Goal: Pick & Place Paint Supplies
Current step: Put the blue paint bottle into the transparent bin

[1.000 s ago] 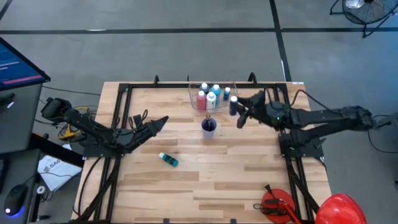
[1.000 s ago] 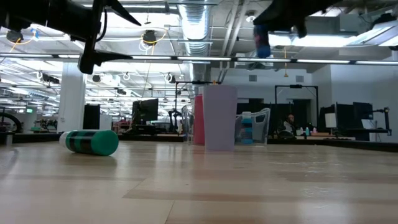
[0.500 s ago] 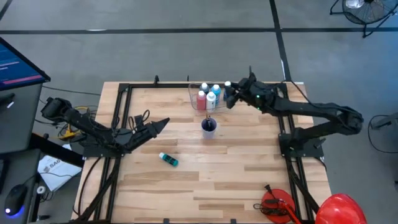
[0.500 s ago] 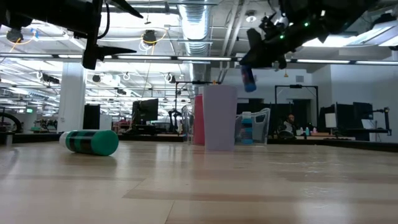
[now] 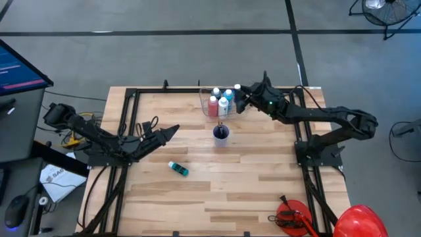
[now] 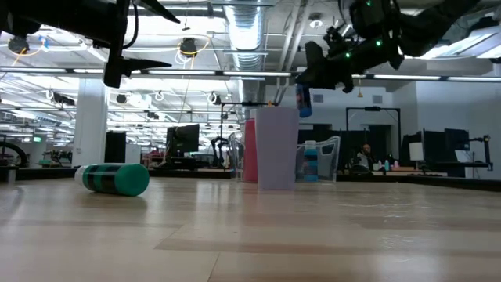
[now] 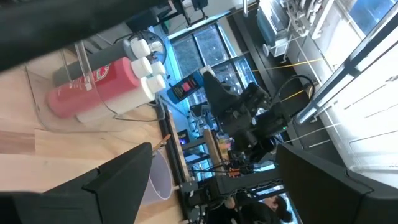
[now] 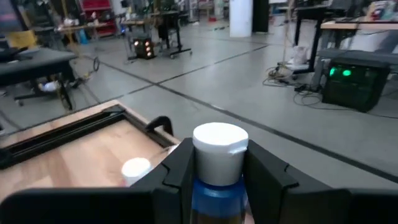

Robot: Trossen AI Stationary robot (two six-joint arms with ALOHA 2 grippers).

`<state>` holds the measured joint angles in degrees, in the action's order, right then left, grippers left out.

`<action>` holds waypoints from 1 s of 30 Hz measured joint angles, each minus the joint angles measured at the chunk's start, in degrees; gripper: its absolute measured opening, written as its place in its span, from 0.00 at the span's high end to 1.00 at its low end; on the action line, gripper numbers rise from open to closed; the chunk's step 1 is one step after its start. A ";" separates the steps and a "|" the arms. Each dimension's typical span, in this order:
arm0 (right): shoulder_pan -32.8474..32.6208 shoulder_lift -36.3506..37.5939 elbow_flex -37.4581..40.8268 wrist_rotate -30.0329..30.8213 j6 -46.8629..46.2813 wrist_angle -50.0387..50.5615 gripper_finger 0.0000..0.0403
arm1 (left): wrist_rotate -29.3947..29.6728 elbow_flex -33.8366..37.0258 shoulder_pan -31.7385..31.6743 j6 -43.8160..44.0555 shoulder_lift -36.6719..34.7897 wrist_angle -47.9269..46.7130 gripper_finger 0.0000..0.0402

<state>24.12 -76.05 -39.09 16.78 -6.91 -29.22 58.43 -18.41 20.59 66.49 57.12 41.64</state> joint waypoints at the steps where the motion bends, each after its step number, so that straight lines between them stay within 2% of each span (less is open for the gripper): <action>1: 0.35 0.00 1.05 0.05 -0.02 -1.85 0.76 | 0.03 0.00 -0.13 -0.34 0.00 -0.11 0.16; 7: 2.42 0.77 7.32 0.32 -0.07 -9.47 0.76 | 0.09 0.33 -1.26 -1.30 0.00 -0.31 0.16; 14: -0.23 0.19 8.79 1.73 6.98 -16.16 0.76 | 0.15 0.34 -2.07 -6.59 0.00 -3.40 0.16; 18: -2.41 -3.90 8.82 5.61 10.17 -21.98 0.76 | 0.20 0.38 -2.66 -6.68 1.75 -6.98 0.16; 22: -5.11 -10.35 8.79 15.21 11.49 -27.17 0.76 | 0.08 0.39 -3.05 -5.79 6.62 -6.85 0.16; 27: -7.37 -19.14 8.77 16.62 8.39 -38.83 0.76 | -0.44 0.44 -2.99 1.67 13.72 -6.82 0.16; 30: -8.48 -23.14 8.77 19.75 7.61 -41.29 0.76 | -2.19 0.44 -2.97 5.51 16.67 -6.60 0.16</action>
<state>15.64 -99.19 -30.33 36.52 0.70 -70.51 56.24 -17.98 17.63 72.00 73.80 35.04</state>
